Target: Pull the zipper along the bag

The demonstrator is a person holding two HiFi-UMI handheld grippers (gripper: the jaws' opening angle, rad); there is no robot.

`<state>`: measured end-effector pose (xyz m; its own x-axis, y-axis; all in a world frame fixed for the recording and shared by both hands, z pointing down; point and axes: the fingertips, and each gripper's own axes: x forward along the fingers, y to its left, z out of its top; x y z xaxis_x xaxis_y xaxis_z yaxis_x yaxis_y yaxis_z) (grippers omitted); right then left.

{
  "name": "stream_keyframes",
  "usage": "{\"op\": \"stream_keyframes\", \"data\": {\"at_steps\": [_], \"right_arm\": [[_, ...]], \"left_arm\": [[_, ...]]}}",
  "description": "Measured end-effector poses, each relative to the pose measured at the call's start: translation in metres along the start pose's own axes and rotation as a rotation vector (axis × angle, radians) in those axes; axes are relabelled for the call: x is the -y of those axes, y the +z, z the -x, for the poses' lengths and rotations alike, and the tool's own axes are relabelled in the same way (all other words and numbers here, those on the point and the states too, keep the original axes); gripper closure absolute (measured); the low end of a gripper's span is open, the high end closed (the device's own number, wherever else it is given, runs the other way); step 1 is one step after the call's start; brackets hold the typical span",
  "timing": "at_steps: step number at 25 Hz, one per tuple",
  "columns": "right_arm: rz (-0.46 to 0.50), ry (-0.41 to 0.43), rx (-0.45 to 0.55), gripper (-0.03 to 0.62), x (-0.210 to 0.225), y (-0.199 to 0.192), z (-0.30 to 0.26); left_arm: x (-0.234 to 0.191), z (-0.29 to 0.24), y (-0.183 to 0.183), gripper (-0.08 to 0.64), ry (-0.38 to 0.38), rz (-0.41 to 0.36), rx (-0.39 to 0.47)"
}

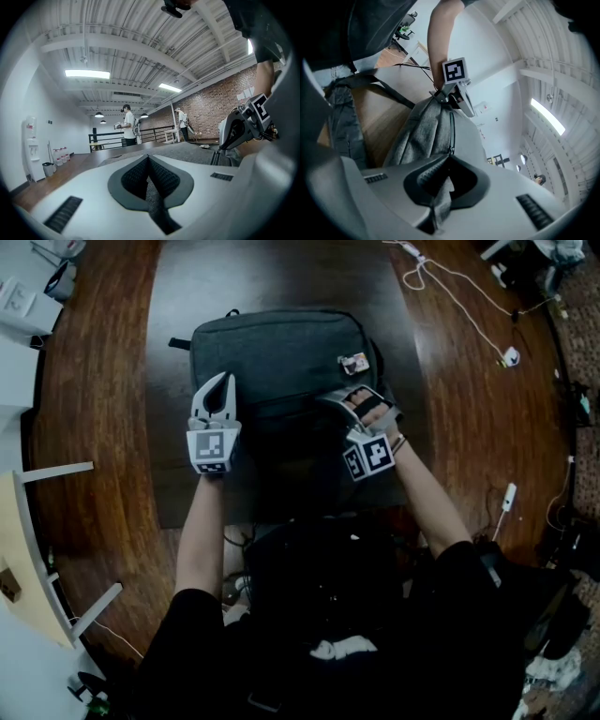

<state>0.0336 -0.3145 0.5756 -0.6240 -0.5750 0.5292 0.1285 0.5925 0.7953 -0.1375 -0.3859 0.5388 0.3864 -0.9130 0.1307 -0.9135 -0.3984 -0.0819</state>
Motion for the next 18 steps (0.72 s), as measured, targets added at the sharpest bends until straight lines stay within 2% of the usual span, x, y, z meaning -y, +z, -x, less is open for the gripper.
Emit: {"op": "stream_keyframes", "data": {"at_steps": [18], "right_arm": [[0.009,-0.011,0.007,0.571,-0.006,-0.02,0.006]], "left_arm": [[-0.001,0.0,-0.001,0.561,0.017,-0.008,-0.01]]}}
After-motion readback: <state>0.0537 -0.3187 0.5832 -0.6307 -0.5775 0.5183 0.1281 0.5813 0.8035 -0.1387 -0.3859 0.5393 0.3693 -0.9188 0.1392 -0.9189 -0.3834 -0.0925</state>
